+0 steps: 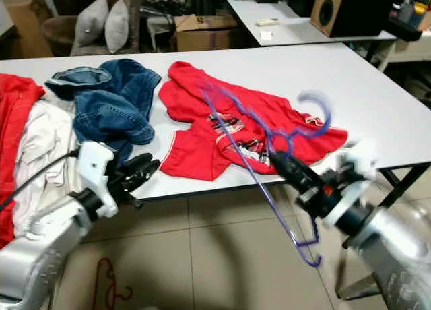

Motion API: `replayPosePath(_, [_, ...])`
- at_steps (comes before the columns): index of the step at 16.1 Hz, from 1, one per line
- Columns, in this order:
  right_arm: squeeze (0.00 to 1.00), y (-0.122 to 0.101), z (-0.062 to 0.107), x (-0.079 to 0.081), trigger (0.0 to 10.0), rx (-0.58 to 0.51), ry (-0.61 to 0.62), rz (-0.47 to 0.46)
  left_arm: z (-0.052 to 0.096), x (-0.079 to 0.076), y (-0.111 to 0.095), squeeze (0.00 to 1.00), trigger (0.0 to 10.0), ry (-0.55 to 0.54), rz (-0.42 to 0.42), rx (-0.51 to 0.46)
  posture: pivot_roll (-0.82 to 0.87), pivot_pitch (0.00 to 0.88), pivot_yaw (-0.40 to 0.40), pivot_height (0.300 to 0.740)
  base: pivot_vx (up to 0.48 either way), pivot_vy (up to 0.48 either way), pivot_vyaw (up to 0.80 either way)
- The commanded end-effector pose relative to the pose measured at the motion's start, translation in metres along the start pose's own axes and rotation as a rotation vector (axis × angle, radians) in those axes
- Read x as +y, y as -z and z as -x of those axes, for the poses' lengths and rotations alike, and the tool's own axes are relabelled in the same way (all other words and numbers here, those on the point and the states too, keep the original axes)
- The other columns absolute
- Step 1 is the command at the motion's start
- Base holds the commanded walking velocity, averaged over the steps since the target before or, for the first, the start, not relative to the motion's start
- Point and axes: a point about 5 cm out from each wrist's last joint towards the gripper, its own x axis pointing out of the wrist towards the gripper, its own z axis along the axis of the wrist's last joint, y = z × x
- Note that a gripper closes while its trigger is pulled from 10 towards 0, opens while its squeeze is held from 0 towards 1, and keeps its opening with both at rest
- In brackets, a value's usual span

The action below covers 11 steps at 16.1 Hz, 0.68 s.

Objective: Hang hanger

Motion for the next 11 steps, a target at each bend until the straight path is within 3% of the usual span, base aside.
replayPosePath(1, [0.0, -0.002, 0.002, 0.001, 10.0, 0.002, 0.078, 0.066, -0.001, 0.001, 0.007, 0.0, 10.0, -0.031, 0.0, 0.023, -0.05, 0.016, 0.052, 0.74, 0.0, 0.0, 0.0])
replayPosePath(6, [0.0, 0.036, 0.005, 0.021, 10.0, 0.089, 0.33, 0.176, -0.014, -0.003, 0.017, 0.0, 10.0, -0.098, -0.04, 0.017, -0.09, 0.001, 0.077, 0.74, 0.0, 0.0, 0.0])
replayPosePath(8, [0.0, 0.039, 0.001, 0.028, 10.0, 0.072, 0.38, 0.187, -0.017, -0.003, 0.014, 0.0, 10.0, -0.116, -0.038, 0.001, -0.09, 0.0, 0.076, 0.74, 0.0, -0.431, 0.0])
replayPosePath(11, [0.0, 0.045, 0.002, 0.028, 10.0, 0.039, 0.485, 0.074, -0.017, -0.006, 0.02, 0.0, 10.0, -0.133, -0.04, -0.004, -0.1, 0.0, 0.067, 0.74, 0.0, -0.286, 0.0])
